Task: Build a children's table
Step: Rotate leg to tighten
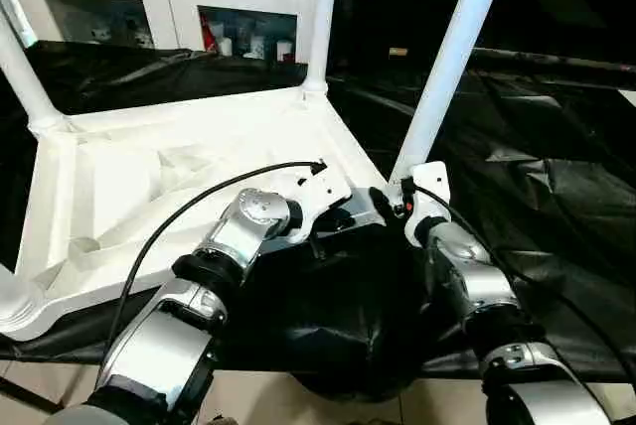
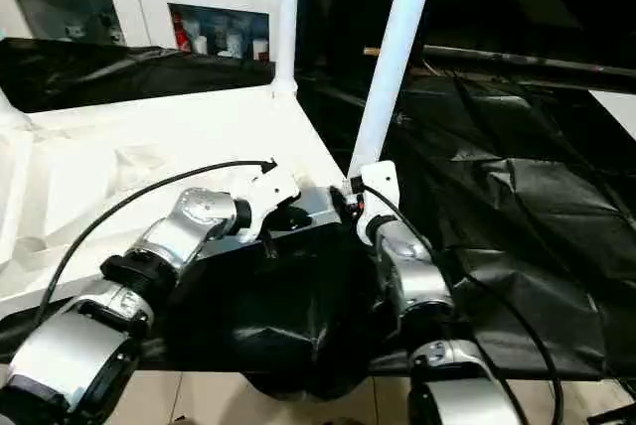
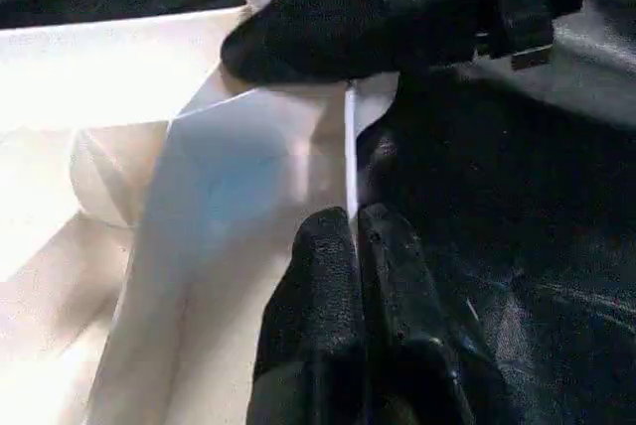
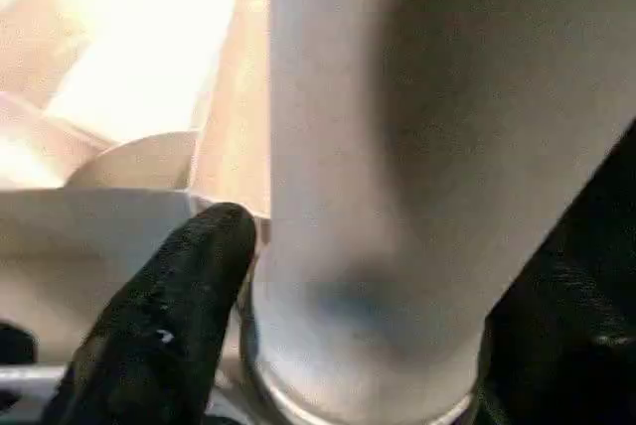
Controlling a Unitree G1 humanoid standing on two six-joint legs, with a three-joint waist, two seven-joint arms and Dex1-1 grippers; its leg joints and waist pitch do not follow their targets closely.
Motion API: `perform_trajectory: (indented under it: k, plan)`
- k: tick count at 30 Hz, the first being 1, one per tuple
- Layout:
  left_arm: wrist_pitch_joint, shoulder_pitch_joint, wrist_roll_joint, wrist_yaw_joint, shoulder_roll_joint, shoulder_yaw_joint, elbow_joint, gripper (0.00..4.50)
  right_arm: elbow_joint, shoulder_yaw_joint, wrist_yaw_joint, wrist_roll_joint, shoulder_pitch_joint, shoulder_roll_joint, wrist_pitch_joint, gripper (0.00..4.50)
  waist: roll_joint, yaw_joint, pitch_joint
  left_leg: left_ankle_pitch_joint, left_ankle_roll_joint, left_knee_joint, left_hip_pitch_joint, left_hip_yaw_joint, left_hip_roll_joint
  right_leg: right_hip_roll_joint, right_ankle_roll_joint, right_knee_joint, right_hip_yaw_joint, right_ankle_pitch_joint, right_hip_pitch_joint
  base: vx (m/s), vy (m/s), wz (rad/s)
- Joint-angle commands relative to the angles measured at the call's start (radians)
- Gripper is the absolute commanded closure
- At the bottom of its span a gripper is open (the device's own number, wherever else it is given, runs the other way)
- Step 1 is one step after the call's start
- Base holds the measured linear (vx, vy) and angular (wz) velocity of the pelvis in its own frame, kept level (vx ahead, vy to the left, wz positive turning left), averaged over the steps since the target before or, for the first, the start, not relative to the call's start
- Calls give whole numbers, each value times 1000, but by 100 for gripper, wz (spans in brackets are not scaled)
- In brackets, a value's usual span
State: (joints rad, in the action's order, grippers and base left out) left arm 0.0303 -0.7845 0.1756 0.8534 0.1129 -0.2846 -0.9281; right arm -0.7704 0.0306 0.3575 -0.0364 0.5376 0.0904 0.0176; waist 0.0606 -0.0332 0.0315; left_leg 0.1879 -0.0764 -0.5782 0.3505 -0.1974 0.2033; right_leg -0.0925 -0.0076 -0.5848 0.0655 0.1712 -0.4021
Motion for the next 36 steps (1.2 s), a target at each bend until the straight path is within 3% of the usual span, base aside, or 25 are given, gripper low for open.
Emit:
perform_trajectory:
  k: [1,5,7,8,10,13,17,19,28,30,34,36]
  plan:
    - [-46,35,18,106,15,-59,-12,450,47,-97,219,-2,-7,38,-3,67,2,1,-41,336,36,80,0,20,28,-51,-122,91,-36,425,29,0,0,0]
    - [-78,46,1,233,80,-53,0,450,144,-148,501,-49,-55,162,16,67,4,-3,-45,268,67,75,7,16,30,-53,-152,79,-39,330,41,0,0,0]
    - [-88,47,-6,269,101,-52,2,450,179,-162,582,-64,-71,200,30,67,3,-7,-49,221,89,69,5,12,33,-51,-190,68,-40,229,43,26,-7,1]
    - [-93,48,-12,292,111,-51,3,450,191,-164,612,-70,-75,217,38,67,3,-5,-50,191,98,67,10,13,33,-51,-213,57,-39,171,48,0,0,0]
    - [-93,51,-33,359,137,-50,14,450,215,-169,690,-85,-82,256,52,67,4,-5,-54,148,118,62,5,10,33,-50,-256,46,-39,83,50,0,0,0]
    - [-85,58,-50,418,163,-50,30,450,210,-171,726,-91,-74,274,53,67,4,-7,-50,159,117,63,1,6,36,-51,-278,46,-38,89,48,0,0,0]
    - [-79,60,-56,437,172,-39,32,450,207,-171,737,-92,-65,275,59,67,6,-10,-47,187,90,64,-2,5,38,-51,-268,50,-38,142,47,0,0,0]
    - [-79,66,-61,445,176,-36,38,450,221,-170,756,-109,-70,270,77,92,6,-13,-46,196,79,66,-3,6,39,-52,-256,52,-39,173,46,0,0,0]
    - [-69,82,-69,453,181,-31,55,450,241,-180,786,-126,-87,263,104,160,10,-17,-44,202,61,67,-1,7,37,-54,-228,56,-41,229,43,0,0,0]
    - [-71,84,-64,439,181,-28,53,450,248,-174,777,-130,-98,259,111,168,16,-17,-44,200,61,66,-2,7,36,-53,-221,57,-41,234,43,0,0,0]
    - [-34,63,-51,277,138,1,21,450,226,-117,600,-132,-114,188,123,179,16,-17,-41,213,60,69,-2,8,36,-55,-213,60,-42,266,37,0,0,0]
    - [-22,56,-45,227,118,5,12,450,208,-99,519,-127,-115,153,131,181,15,-15,-37,262,28,73,-7,11,33,-57,-178,74,-41,386,32,0,0,0]
